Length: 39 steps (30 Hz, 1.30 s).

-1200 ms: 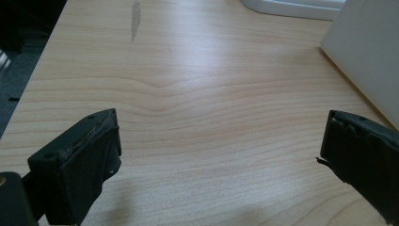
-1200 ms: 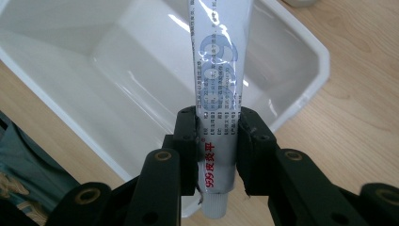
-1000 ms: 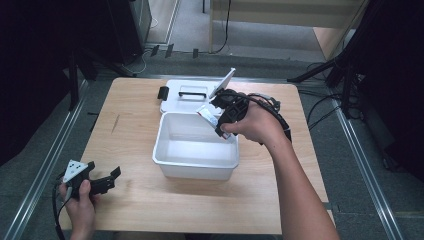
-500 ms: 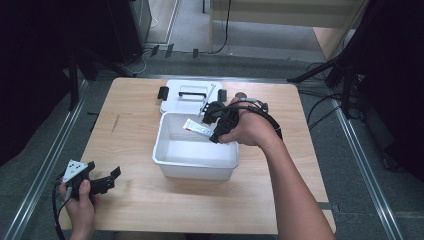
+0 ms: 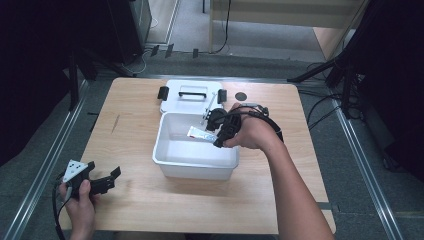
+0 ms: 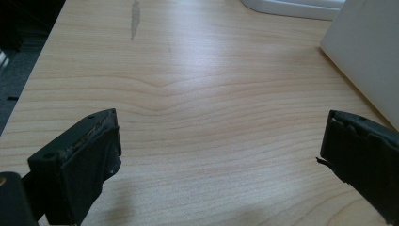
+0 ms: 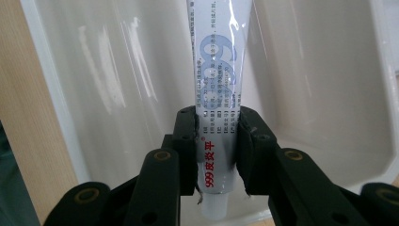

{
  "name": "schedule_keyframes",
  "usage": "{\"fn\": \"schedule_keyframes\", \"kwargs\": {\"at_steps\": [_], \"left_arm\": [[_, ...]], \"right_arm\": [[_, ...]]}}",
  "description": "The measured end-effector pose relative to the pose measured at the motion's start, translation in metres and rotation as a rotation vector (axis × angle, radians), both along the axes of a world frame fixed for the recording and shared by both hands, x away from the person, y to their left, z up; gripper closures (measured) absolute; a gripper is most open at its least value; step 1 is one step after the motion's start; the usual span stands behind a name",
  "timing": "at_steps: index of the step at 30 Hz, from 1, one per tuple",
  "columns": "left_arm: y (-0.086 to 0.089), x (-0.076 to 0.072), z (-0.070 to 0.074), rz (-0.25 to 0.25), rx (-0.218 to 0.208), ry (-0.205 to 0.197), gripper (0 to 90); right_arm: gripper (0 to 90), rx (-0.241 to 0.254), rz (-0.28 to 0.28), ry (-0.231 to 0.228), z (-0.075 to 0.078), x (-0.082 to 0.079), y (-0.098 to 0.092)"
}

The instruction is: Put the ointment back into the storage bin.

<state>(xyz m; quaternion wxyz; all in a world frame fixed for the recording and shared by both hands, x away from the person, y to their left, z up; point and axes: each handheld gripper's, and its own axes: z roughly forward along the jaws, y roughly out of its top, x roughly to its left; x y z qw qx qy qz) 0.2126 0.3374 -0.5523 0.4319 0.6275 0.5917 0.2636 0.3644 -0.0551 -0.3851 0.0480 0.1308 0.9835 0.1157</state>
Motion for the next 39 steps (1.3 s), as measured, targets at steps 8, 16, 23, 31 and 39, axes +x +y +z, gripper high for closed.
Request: {"fn": "schedule_keyframes", "kwargs": {"at_steps": [8,16,23,31,39], "left_arm": [[0.000,0.000,0.000,0.000,-0.002,-0.002,0.0],[0.000,0.000,0.000,0.001,-0.003,-0.001,0.0],[0.000,0.000,0.000,-0.001,0.000,0.002,0.0],[0.000,0.000,0.000,-0.002,0.002,0.002,0.0],[0.000,0.000,0.000,-0.001,0.004,0.000,0.0]], "right_arm": [[72.5,-0.011,0.005,0.020,-0.012,0.001,0.000],[72.5,-0.033,0.006,0.044,-0.028,0.001,0.002],[72.5,-0.047,0.002,0.060,-0.036,0.001,0.002],[72.5,-0.065,-0.010,0.077,-0.043,-0.001,0.003],[72.5,-0.100,-0.006,0.097,-0.051,-0.001,0.008]]}}
